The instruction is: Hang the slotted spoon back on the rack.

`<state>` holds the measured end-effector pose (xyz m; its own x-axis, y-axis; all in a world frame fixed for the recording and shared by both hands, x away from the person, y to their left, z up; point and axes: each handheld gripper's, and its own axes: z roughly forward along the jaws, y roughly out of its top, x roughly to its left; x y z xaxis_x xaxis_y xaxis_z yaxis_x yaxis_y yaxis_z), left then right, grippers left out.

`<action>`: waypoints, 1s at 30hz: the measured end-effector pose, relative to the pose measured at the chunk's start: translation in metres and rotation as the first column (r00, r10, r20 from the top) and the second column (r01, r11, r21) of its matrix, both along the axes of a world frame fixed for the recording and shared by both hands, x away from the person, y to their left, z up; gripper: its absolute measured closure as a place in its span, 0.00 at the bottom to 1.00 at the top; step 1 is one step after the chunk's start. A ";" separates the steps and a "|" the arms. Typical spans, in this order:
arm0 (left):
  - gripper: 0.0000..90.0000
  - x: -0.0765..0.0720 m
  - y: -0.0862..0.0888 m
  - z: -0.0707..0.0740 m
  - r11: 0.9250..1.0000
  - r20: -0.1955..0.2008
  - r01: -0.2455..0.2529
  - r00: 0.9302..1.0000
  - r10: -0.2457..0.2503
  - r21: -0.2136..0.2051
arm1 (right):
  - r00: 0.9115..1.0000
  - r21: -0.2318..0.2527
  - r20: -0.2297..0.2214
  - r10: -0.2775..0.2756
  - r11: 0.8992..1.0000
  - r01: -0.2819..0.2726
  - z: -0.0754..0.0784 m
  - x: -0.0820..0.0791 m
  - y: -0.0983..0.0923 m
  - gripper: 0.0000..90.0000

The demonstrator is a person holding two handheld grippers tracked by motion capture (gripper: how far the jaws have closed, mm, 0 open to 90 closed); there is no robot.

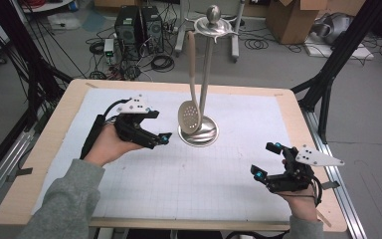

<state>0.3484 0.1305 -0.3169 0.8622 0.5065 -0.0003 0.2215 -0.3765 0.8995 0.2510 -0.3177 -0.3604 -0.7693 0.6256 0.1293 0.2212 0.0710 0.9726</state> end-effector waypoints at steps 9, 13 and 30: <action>0.14 -0.018 0.040 -0.010 0.997 0.052 -0.037 0.998 0.041 -0.062 | 1.000 -0.001 0.005 0.005 1.000 -0.005 0.000 0.003 0.006 0.01; 0.13 -0.022 0.057 -0.013 0.993 0.056 -0.059 0.996 0.065 -0.106 | 1.000 -0.003 0.011 0.005 1.000 -0.005 0.001 0.005 0.008 0.01; 0.13 -0.052 0.105 -0.033 0.972 0.062 -0.134 0.987 0.148 -0.194 | 1.000 -0.006 0.008 0.010 1.000 -0.010 0.001 0.012 0.017 0.01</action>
